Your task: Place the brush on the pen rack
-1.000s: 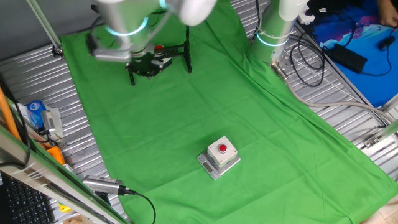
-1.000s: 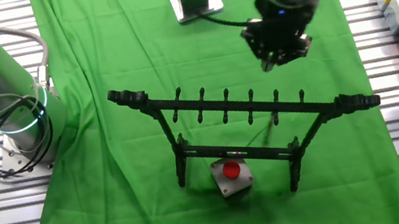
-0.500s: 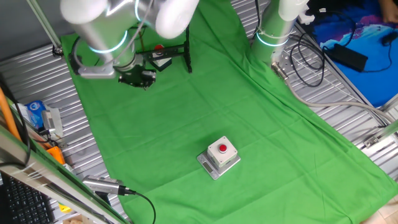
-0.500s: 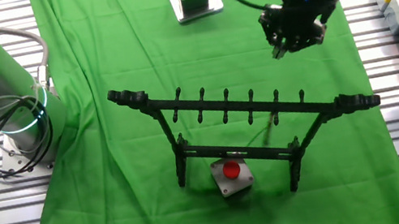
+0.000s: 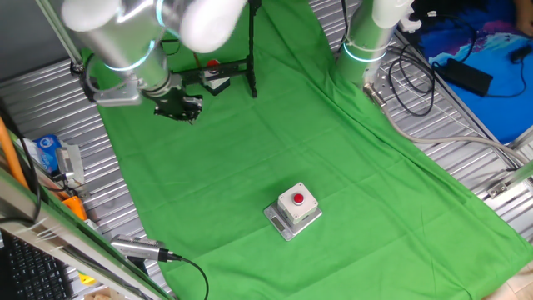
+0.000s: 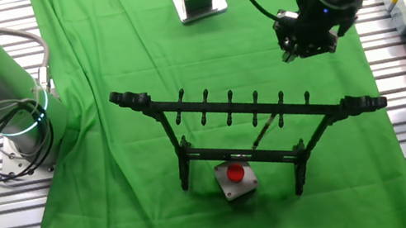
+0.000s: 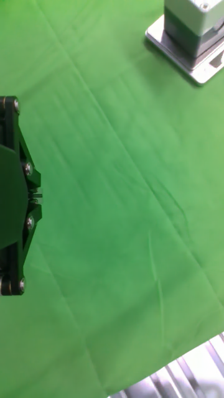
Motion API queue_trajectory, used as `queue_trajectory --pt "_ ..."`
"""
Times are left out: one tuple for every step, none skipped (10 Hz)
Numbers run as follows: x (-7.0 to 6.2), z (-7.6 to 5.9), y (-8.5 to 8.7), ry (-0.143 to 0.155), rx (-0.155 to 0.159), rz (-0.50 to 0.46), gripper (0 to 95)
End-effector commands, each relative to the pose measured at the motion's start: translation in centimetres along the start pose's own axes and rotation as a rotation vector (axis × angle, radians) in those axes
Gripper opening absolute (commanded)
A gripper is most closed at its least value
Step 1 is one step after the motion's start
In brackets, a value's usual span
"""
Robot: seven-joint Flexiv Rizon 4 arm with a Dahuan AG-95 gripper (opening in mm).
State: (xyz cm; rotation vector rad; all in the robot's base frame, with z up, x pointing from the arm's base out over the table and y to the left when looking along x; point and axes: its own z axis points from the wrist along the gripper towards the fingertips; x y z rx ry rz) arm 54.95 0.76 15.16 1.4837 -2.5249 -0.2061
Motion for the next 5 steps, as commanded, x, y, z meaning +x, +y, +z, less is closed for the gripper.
queue_trajectory --pt "0.13 0.03 0.22 0.058 0.045 0.023 0.0" --pt "0.14 0.04 0.23 0.07 0.052 0.039 0.0" --pt "0.15 0.04 0.23 0.083 0.06 0.047 0.0" --pt "0.15 0.04 0.23 0.085 0.061 0.049 0.0" --pt "0.15 0.04 0.23 0.085 0.062 0.049 0.0"
